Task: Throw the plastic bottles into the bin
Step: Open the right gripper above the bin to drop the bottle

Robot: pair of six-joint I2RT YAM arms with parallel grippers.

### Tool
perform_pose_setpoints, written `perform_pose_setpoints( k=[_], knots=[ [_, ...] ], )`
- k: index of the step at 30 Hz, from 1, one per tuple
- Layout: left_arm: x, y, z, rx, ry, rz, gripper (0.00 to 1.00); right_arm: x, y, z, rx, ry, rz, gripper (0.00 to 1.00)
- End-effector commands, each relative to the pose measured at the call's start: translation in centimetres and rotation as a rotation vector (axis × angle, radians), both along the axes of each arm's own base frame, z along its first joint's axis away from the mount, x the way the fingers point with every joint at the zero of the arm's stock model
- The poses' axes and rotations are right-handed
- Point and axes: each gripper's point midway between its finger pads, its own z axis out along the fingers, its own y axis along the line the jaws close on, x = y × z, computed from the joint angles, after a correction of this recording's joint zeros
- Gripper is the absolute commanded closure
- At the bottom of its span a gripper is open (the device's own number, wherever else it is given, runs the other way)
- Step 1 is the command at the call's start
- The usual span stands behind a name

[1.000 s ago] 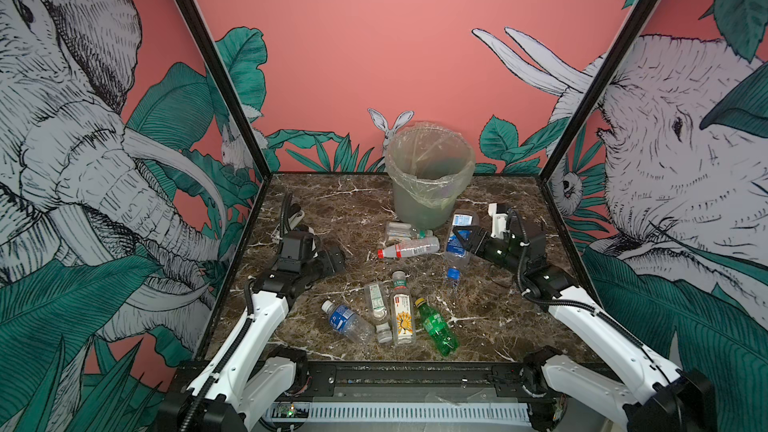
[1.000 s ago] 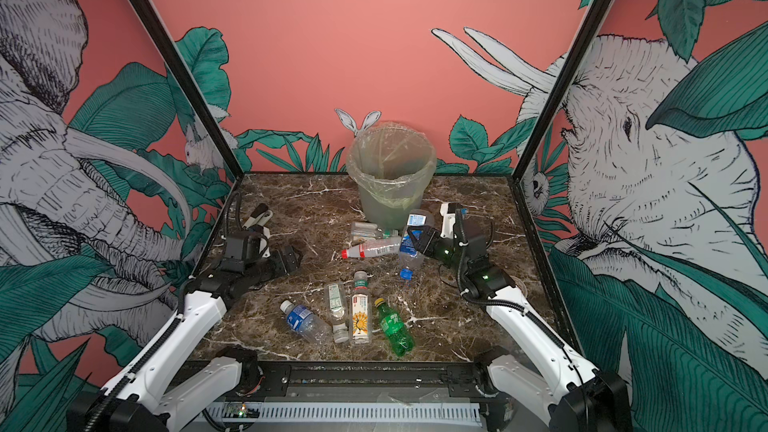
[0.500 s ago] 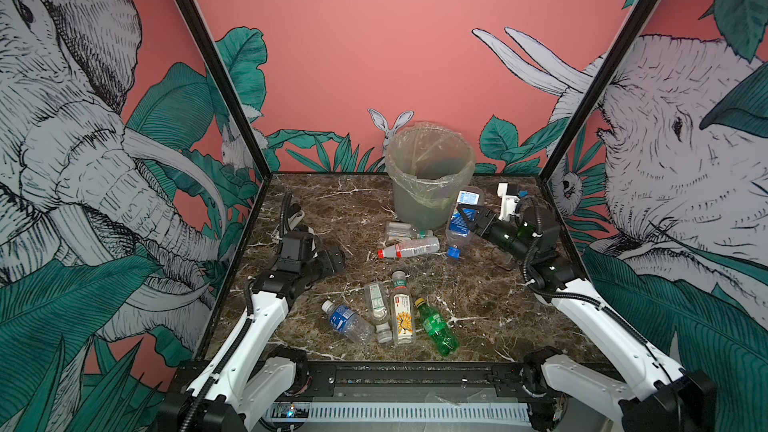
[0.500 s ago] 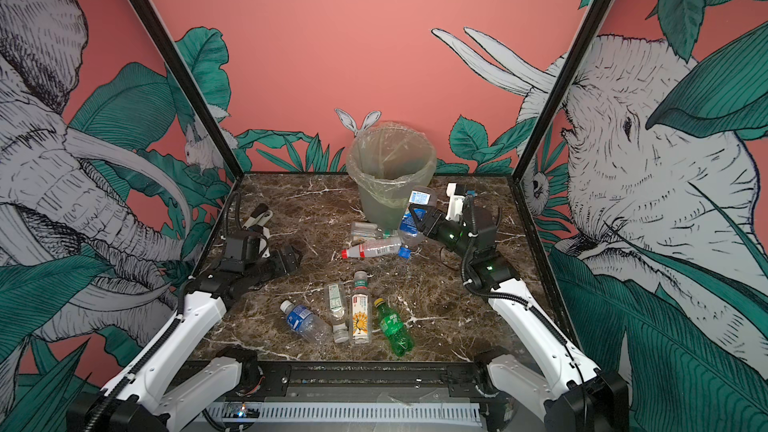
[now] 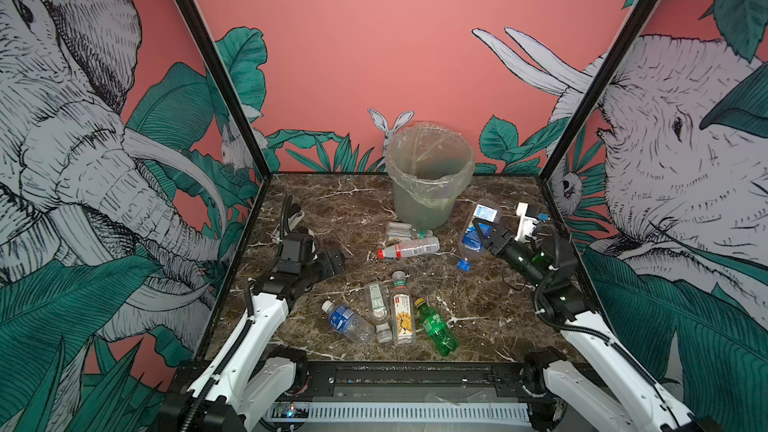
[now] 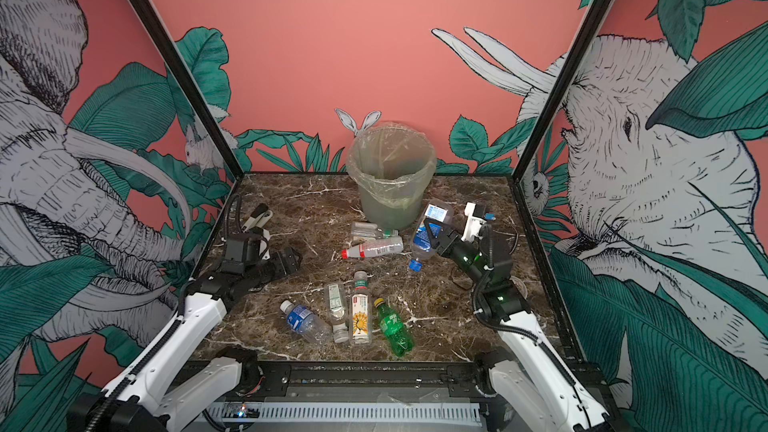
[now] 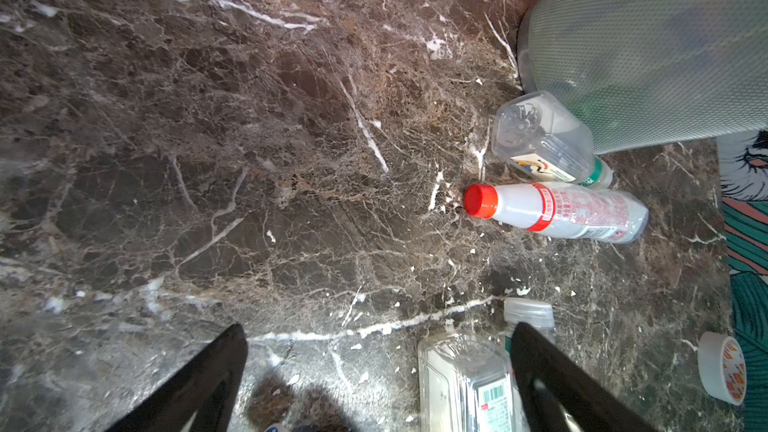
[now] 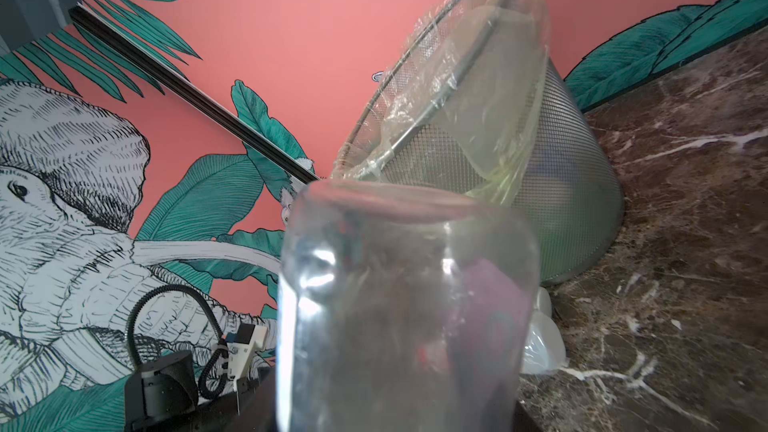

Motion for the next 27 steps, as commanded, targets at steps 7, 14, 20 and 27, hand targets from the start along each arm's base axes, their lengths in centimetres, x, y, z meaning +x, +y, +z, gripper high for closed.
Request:
perform_pose_setpoints(
  k=[7,14,20,27],
  knots=[
    [0.1,-0.1,-0.4,-0.020,-0.006,0.003,0.01,-0.4,-1.1,2.7,0.000,-0.087,-0.050,0.47],
    [-0.1,-0.2,0.0,-0.041,-0.011,0.009,0.01,5.8,2.1,11.2,0.023,-0.182,0.017,0.49],
    [0.0,-0.6,0.7,-0.111,-0.031,0.040,0.01,16.5,3.9,17.0,0.009,-0.154,-0.066,0.17],
    [-0.5,-0.5,1.6,-0.114,-0.038,0.041,0.01,20.0,4.1,19.2,0.025,-0.155,-0.119,0.01]
  ],
)
